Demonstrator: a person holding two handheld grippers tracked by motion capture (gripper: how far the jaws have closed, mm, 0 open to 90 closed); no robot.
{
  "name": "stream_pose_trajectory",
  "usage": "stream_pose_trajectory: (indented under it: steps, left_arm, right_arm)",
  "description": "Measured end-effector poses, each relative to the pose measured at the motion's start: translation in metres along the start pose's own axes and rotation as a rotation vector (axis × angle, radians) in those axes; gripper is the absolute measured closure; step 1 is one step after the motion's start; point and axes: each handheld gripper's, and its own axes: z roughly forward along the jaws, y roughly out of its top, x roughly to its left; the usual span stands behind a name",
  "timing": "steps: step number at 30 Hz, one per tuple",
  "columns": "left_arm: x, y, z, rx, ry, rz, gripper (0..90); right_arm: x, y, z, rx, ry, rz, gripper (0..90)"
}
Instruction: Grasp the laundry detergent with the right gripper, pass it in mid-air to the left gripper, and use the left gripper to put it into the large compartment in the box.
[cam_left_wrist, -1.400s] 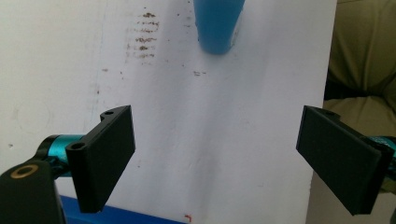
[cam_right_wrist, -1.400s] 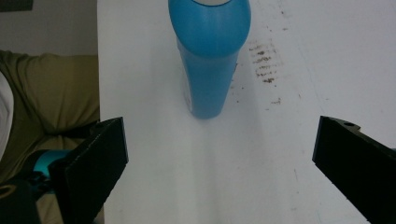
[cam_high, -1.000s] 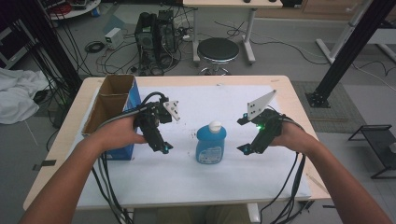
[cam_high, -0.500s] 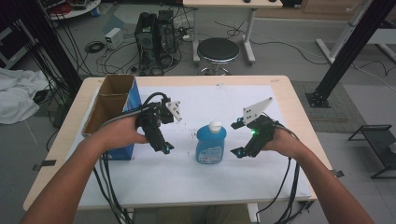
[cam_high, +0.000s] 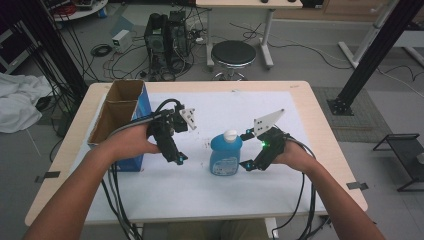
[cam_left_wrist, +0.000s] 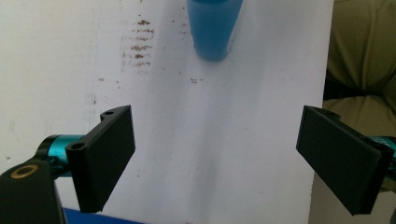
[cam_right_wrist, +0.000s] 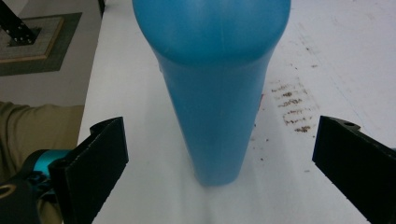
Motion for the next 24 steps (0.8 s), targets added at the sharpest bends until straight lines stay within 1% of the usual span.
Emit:
stream_pose_trajectory:
  steps: [1,2,3,4,6,7,8,10,11,12,13,15,16,17,18,19,20,22,23,24]
  left_arm:
    - [0.0,0.0,0.0,0.0,-0.003,-0.002,11.7]
    - [0.0,0.0,0.0,0.002,0.001,-0.004,11.7]
    - [0.0,-0.001,0.0,0.0,0.003,-0.004,11.7]
    - [0.0,-0.001,0.0,-0.004,0.003,-0.006,11.7]
    - [0.0,-0.001,-0.001,-0.011,0.002,-0.006,11.7]
    - [0.0,-0.002,-0.001,-0.01,0.004,-0.005,11.7]
    - [-0.001,-0.002,-0.001,-0.01,0.008,-0.007,11.7]
    - [0.0,-0.003,-0.001,-0.009,0.007,-0.007,11.7]
    - [0.0,-0.003,-0.001,-0.012,0.007,-0.008,11.7]
    - [-0.001,-0.004,-0.001,-0.025,0.009,-0.021,11.7]
    - [0.0,-0.004,-0.002,-0.013,0.006,-0.011,11.7]
    - [0.0,-0.004,-0.001,-0.025,0.01,-0.019,11.7]
    - [0.0,-0.004,-0.001,-0.022,0.008,-0.018,11.7]
    - [0.0,-0.004,-0.001,-0.021,0.009,-0.016,11.7]
    - [0.0,-0.004,-0.001,-0.014,0.01,-0.008,11.7]
    - [0.0,-0.004,-0.001,-0.022,0.004,-0.015,11.7]
    - [0.0,-0.004,-0.002,-0.021,0.009,-0.016,11.7]
    - [0.0,-0.005,-0.002,-0.015,0.007,-0.01,11.7]
    - [0.0,-0.005,-0.002,-0.019,0.01,-0.013,11.7]
    - [0.0,-0.006,-0.001,-0.023,0.011,-0.018,11.7]
  right_arm:
    - [0.001,0.0,0.001,0.003,0.004,0.008,2.3]
    - [0.0,0.0,0.003,-0.006,0.001,-0.002,2.3]
    - [0.0,0.0,0.005,0.001,0.005,0.009,2.3]
    - [-0.001,0.0,0.007,-0.006,0.004,0.0,2.3]
    - [-0.002,-0.001,0.01,-0.009,0.011,0.0,2.3]
    - [-0.002,-0.001,0.012,-0.017,0.013,-0.007,2.3]
    - [-0.002,-0.001,0.013,-0.012,0.015,0.002,2.3]
    - [-0.003,0.0,0.017,-0.023,0.011,-0.008,2.3]
    - [-0.003,-0.001,0.02,-0.043,0.015,-0.012,2.3]
    - [-0.002,0.0,0.021,-0.036,0.013,0.003,2.3]
    - [-0.002,0.0,0.024,-0.046,0.013,-0.001,2.3]
    - [-0.002,0.0,0.028,-0.057,0.016,0.002,2.3]
    - [-0.002,0.0,0.03,-0.065,0.014,-0.004,2.3]
    - [-0.004,0.0,0.032,-0.085,0.022,-0.011,2.3]
    - [-0.004,0.0,0.034,-0.088,0.021,-0.009,2.3]
    - [-0.004,-0.001,0.036,-0.093,0.027,-0.005,2.3]
    - [-0.004,-0.001,0.038,-0.105,0.025,-0.007,2.3]
    - [-0.004,-0.002,0.04,-0.103,0.03,-0.007,2.3]
    - [-0.004,-0.003,0.041,-0.113,0.03,0.003,2.4]
    - [-0.004,-0.004,0.042,-0.123,0.028,0.002,2.3]
